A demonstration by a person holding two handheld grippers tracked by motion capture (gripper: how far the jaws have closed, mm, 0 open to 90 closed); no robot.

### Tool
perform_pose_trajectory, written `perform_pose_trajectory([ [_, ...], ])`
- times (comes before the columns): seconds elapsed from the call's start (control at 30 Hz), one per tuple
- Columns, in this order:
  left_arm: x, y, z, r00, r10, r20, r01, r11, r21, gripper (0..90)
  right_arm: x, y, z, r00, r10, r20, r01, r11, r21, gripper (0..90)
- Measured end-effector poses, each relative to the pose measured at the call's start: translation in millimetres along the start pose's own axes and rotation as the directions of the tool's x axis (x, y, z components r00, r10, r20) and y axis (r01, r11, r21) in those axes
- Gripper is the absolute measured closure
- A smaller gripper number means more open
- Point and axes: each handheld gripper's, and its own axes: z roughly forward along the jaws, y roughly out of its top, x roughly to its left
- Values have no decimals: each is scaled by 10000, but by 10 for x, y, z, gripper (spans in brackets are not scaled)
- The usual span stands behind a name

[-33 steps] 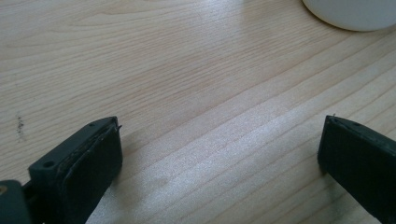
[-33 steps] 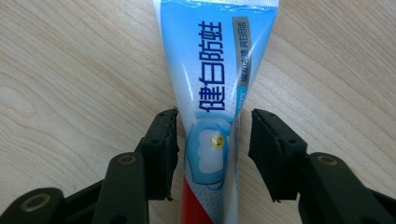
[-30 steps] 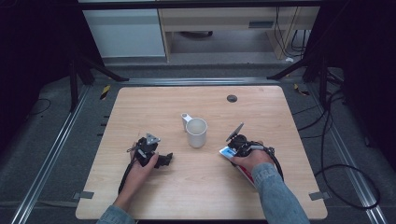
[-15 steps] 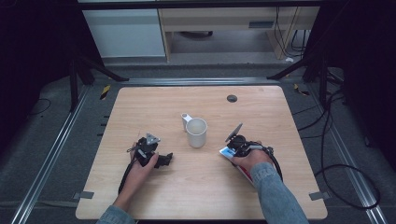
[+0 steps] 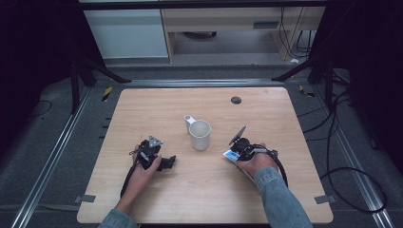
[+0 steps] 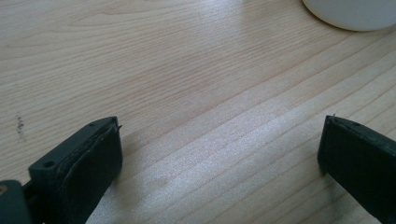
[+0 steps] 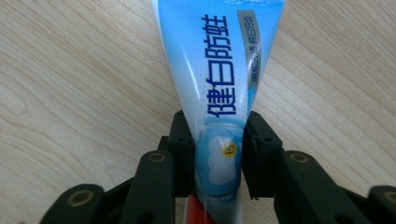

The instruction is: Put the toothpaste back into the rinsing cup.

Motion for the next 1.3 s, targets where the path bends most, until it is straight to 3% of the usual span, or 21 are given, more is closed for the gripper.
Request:
perform_pose_trajectory([
  [0.2,0,0,0,10000,0,0,0,10000,0,0,-14,-19,-42,9999,-27,-107,26,9999,-117,721],
  [0.43,0,0,0,10000,1,-1,-1,10000,-1,0,-43,-81,-165,9981,216,-576,-240,9989,-412,725],
  [0.7,0,0,0,10000,2,-1,-2,10000,1,0,-34,-101,-340,9993,94,-348,-111,9987,-500,726],
  [1.3,0,0,0,10000,-2,-1,2,10000,-4,0,-89,-92,-489,9996,152,-250,-166,9981,-588,725],
])
